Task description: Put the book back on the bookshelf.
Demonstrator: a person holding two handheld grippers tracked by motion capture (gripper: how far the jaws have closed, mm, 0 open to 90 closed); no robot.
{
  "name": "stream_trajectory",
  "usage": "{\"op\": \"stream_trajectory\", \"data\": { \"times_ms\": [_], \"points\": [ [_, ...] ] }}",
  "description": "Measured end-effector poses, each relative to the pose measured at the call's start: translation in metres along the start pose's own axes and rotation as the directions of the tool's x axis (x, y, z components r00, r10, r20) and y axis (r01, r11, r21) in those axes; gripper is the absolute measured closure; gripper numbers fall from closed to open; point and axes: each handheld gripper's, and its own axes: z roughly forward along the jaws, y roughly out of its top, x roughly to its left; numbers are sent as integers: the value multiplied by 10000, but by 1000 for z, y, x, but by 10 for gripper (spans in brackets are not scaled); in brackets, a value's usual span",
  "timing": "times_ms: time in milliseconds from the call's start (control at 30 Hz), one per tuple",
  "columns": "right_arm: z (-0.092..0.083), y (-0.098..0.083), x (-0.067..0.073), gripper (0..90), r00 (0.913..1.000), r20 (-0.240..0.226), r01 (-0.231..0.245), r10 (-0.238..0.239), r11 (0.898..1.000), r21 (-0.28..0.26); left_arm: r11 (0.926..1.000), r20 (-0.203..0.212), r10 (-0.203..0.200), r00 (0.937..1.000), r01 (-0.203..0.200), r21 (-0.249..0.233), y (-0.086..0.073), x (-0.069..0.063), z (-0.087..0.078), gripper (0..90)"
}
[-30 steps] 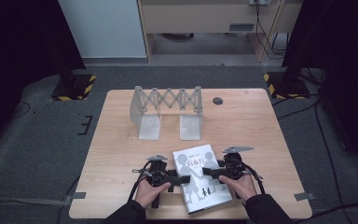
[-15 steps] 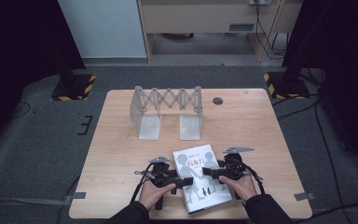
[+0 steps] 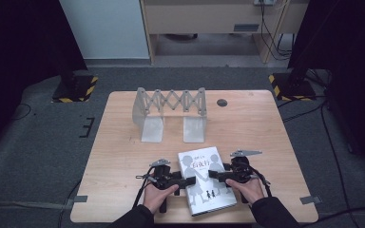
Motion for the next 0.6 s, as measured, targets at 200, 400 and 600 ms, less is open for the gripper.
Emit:
{"op": "stream_trajectory", "data": {
  "times_ms": [200, 400, 600],
  "points": [
    [0, 0, 0, 306, 10000, -19, -67, 66, 9998, -186, 10000, 6, -29, 10000, 29, 21, 1, 1, -1, 168],
    [-1, 3, 0, 364, 10000, 16, 12, -11, 9990, -451, 10000, -95, -61, 9999, 61, 59, 2, 2, -2, 175],
    [-1, 5, 3, 382, 9997, -14, 257, -258, 9983, -517, 9998, 170, -193, 9997, 192, 96, 5, 1, -4, 191]
  ]
}}
